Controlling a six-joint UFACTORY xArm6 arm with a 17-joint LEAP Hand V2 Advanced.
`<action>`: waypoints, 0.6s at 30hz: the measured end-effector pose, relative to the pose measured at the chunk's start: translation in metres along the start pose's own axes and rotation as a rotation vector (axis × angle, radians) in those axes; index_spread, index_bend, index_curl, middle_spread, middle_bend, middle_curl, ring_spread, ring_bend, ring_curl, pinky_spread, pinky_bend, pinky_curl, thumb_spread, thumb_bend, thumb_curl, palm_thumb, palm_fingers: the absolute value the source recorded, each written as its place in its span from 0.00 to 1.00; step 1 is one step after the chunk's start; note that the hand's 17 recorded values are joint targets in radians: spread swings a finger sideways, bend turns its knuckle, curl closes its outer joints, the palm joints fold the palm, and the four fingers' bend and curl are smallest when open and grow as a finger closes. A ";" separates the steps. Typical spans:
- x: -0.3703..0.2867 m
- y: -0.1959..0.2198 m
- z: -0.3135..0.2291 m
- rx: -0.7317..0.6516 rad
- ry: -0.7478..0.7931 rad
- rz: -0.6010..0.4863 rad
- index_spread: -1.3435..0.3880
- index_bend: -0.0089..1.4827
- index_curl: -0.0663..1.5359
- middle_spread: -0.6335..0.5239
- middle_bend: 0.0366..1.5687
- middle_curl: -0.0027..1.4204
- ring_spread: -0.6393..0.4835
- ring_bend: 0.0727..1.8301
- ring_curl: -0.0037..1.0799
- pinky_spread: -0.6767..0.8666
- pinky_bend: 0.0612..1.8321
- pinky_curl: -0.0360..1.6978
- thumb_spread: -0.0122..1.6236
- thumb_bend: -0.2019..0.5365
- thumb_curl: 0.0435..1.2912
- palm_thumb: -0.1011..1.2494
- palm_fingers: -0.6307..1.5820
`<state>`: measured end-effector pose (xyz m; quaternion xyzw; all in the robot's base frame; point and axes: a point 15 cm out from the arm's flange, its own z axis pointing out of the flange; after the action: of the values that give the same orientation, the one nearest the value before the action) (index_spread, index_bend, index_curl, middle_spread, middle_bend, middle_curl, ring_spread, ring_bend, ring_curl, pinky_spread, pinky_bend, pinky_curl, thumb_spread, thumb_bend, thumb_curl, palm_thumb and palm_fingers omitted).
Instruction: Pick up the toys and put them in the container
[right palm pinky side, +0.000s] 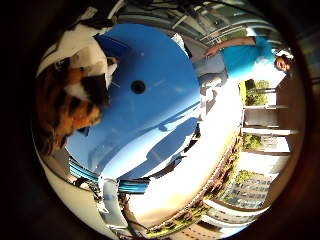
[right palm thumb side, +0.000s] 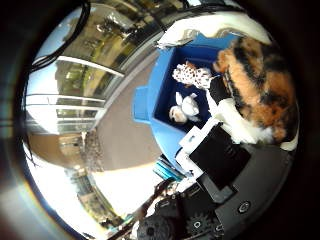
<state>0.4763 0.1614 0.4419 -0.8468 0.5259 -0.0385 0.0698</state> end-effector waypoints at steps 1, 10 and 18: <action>-0.007 -0.013 0.001 0.038 0.002 -0.005 0.21 0.76 0.03 0.29 0.73 0.87 0.45 0.80 0.81 0.52 0.88 0.48 0.66 0.26 0.64 0.84 0.66; -0.058 -0.085 0.085 0.097 -0.015 0.008 0.21 0.80 0.03 0.29 0.74 0.88 0.45 0.81 0.82 0.52 0.89 0.50 0.66 0.23 0.65 0.77 0.65; -0.072 -0.081 0.152 -0.021 -0.021 0.033 0.34 0.82 0.05 0.33 0.65 0.77 0.55 0.70 0.69 0.58 0.78 0.46 0.68 0.21 0.57 0.65 0.63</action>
<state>0.5369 0.2735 0.3052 -0.8389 0.5396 -0.0230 0.0670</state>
